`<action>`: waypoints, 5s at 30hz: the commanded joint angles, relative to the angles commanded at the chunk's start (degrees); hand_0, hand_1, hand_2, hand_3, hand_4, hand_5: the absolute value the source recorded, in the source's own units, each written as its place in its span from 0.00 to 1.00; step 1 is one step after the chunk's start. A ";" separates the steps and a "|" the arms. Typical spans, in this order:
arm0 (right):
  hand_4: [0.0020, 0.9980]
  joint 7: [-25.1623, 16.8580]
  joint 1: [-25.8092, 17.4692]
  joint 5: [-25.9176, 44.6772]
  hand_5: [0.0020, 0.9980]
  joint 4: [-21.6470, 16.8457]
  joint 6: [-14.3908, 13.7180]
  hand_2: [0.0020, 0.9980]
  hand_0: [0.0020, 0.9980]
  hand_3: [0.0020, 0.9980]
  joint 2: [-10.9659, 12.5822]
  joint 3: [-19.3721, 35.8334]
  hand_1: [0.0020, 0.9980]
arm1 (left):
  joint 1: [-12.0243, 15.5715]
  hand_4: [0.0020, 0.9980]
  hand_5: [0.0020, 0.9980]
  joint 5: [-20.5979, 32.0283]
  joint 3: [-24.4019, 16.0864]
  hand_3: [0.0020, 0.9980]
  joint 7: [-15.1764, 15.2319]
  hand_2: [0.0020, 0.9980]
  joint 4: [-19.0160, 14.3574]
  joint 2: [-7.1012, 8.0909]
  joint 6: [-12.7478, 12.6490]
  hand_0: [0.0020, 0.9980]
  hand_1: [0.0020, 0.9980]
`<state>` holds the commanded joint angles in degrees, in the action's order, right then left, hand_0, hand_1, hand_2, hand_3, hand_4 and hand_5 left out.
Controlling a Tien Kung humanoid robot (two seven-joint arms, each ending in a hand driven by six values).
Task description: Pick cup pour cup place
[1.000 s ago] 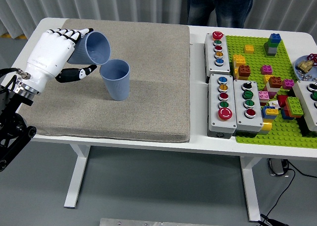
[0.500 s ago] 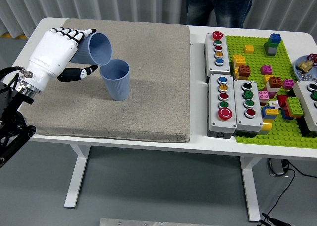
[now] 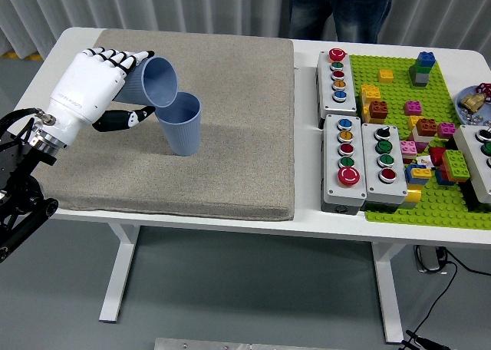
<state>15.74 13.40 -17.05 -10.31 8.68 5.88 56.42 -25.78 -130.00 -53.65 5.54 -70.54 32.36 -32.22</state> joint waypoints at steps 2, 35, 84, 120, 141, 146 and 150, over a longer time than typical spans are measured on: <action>0.21 0.01 -0.04 0.10 0.22 0.00 -0.01 0.75 0.77 0.63 0.00 -0.09 0.70 | -0.34 0.57 0.14 0.00 0.40 0.66 -0.52 0.69 0.13 0.10 -1.01 0.46 0.55; 0.21 -0.23 -0.04 0.75 0.21 0.00 -0.02 0.75 0.77 0.63 0.25 -0.51 0.70 | -5.35 0.55 0.10 0.00 7.91 0.66 -3.28 0.69 2.81 2.66 -3.60 0.47 0.55; 0.21 -0.48 -0.38 1.24 0.20 0.00 -0.20 0.75 0.77 0.63 0.41 -1.03 0.70 | -9.80 0.54 0.08 0.00 16.43 0.65 -7.76 0.69 5.58 4.17 -4.76 0.48 0.55; 0.22 -0.40 -0.36 1.04 0.20 0.00 -0.41 0.75 0.77 0.63 0.38 -0.63 0.70 | -9.34 0.53 0.06 0.00 15.22 0.64 -6.84 0.68 4.63 4.37 -4.76 0.50 0.55; 0.22 -0.61 -0.40 1.35 0.20 0.00 -0.68 0.75 0.77 0.63 0.36 -1.13 0.70 | -9.84 0.53 0.06 0.00 16.30 0.63 -8.52 0.68 4.39 4.58 -4.76 0.50 0.54; 0.22 -0.57 -0.62 1.33 0.20 0.00 -0.73 0.75 0.77 0.63 0.31 -1.16 0.70 | -10.31 0.53 0.06 0.00 17.12 0.63 -9.15 0.68 4.17 4.85 -4.76 0.50 0.55; 0.22 -0.48 -0.80 1.17 0.20 0.00 -0.72 0.75 0.77 0.63 0.29 -1.10 0.70 | -10.43 0.53 0.06 0.00 17.29 0.63 -8.75 0.68 4.36 5.06 -4.76 0.50 0.55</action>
<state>15.26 12.60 -15.88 -10.31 7.96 6.17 55.32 -36.21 -130.00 -36.36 -3.22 -66.18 37.43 -36.98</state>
